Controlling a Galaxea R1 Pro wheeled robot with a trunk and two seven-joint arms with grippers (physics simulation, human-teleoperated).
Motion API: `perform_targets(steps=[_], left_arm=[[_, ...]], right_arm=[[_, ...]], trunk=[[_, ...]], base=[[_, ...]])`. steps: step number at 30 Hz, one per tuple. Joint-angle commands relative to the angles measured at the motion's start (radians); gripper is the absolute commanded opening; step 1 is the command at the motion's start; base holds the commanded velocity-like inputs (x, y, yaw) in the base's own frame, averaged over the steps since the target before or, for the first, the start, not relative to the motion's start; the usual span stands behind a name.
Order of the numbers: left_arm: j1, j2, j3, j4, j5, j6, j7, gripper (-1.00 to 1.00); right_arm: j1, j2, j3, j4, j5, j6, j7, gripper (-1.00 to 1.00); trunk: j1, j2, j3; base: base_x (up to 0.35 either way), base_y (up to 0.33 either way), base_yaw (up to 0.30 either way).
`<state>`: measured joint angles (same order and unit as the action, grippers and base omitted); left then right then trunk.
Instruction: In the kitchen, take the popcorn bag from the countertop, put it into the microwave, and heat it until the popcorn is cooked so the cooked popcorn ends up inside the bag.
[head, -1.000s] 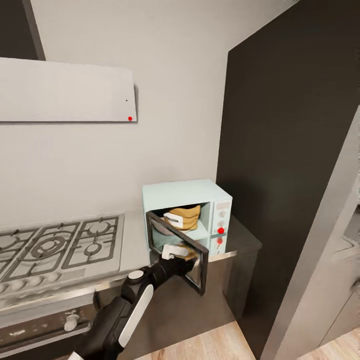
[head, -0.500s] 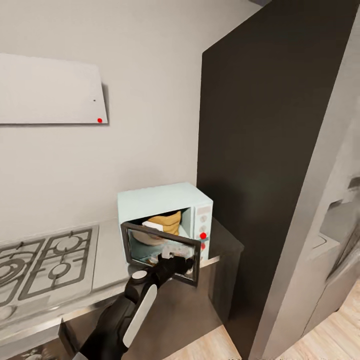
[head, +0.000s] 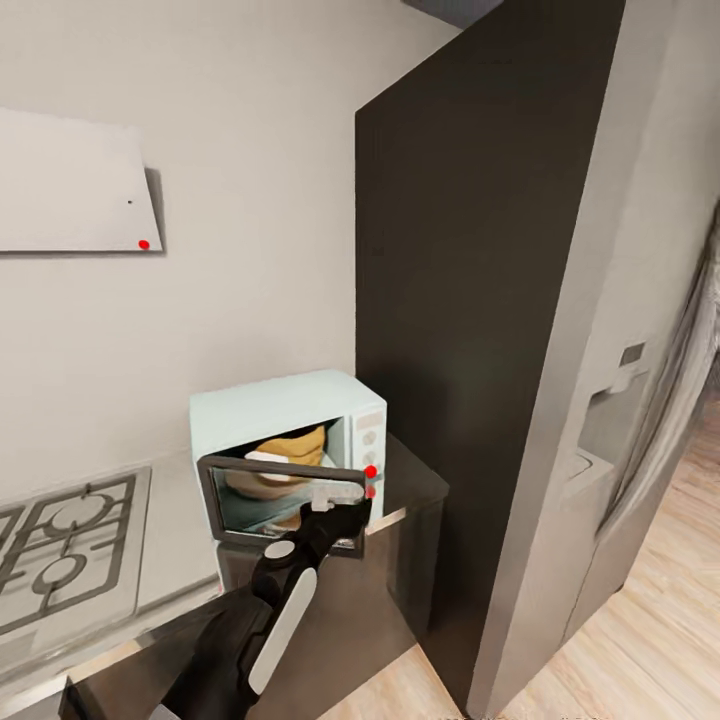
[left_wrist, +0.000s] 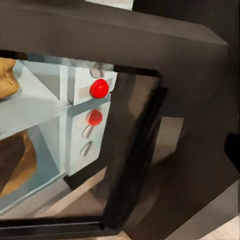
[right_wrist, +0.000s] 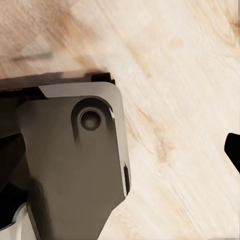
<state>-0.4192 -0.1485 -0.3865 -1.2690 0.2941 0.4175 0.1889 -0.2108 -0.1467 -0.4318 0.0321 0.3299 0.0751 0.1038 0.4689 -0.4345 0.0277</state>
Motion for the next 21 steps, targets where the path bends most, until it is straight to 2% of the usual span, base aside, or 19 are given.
perform_targets(steps=[1,7,21], left_arm=[[0.000,0.000,0.000,-0.001,0.012,-0.003,0.011,1.00],[-0.001,0.006,0.009,0.000,0.011,-0.011,0.078,1.00],[0.000,0.007,0.009,0.002,0.013,-0.011,0.083,1.00]], right_arm=[[-0.001,-0.002,-0.008,0.002,0.009,0.002,0.002,1.00],[-0.001,-0.007,-0.008,0.002,0.009,0.002,-0.020,1.00],[-0.001,-0.007,-0.001,0.000,0.017,0.002,-0.021,1.00]], trunk=[[0.000,-0.001,0.000],[0.000,-0.001,0.000],[0.000,-0.001,0.000]], base=[[0.015,0.000,-0.120],[0.123,0.000,-0.024],[0.199,0.000,0.000]])
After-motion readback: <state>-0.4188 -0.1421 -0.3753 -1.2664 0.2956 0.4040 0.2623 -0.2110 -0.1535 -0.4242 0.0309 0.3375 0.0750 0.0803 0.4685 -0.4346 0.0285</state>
